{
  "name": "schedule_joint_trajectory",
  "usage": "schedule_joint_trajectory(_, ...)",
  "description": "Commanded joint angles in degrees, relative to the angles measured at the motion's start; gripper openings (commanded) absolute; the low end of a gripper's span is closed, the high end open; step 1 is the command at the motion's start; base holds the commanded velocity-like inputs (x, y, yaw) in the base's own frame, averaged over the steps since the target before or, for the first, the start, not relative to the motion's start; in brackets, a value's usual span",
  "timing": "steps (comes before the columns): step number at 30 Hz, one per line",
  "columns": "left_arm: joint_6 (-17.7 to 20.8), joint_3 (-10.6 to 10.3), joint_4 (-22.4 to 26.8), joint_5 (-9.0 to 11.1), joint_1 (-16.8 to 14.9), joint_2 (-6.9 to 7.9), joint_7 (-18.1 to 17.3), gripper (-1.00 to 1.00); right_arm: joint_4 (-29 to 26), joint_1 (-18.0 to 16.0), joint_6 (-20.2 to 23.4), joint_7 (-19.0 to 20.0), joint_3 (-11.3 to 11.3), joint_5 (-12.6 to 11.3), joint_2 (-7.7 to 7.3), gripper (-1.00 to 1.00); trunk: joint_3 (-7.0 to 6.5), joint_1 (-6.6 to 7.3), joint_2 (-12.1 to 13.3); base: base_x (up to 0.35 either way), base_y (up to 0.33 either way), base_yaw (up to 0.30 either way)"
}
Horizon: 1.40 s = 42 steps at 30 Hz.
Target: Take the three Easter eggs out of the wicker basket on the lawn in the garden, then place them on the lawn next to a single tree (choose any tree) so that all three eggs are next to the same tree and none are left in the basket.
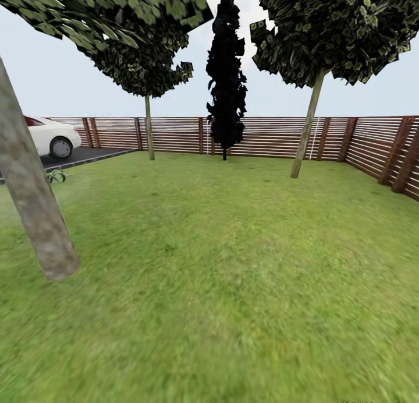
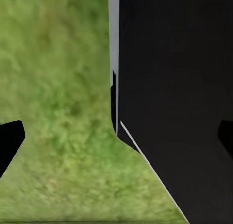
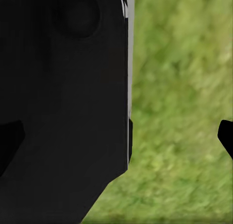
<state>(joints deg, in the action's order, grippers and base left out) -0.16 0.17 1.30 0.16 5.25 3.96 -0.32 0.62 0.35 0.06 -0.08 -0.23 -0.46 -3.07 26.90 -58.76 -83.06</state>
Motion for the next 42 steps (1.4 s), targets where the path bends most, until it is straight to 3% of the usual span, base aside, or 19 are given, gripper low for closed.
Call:
schedule_joint_trajectory(1,-0.02,0.01,0.11,0.02,0.03,0.00,-0.03,1.00,-0.01,0.01,0.01,-0.04,-0.02,-0.05,0.16,1.00,0.03,0.04,-0.02,-0.339,0.001,0.248)
schedule_joint_trajectory(42,0.07,0.00,0.10,-0.07,0.03,-0.09,-0.03,1.00,0.00,0.01,-0.15,-0.10,-0.12,-0.22,0.48,1.00,-0.73,0.04,-0.02,-0.339,0.000,0.255)
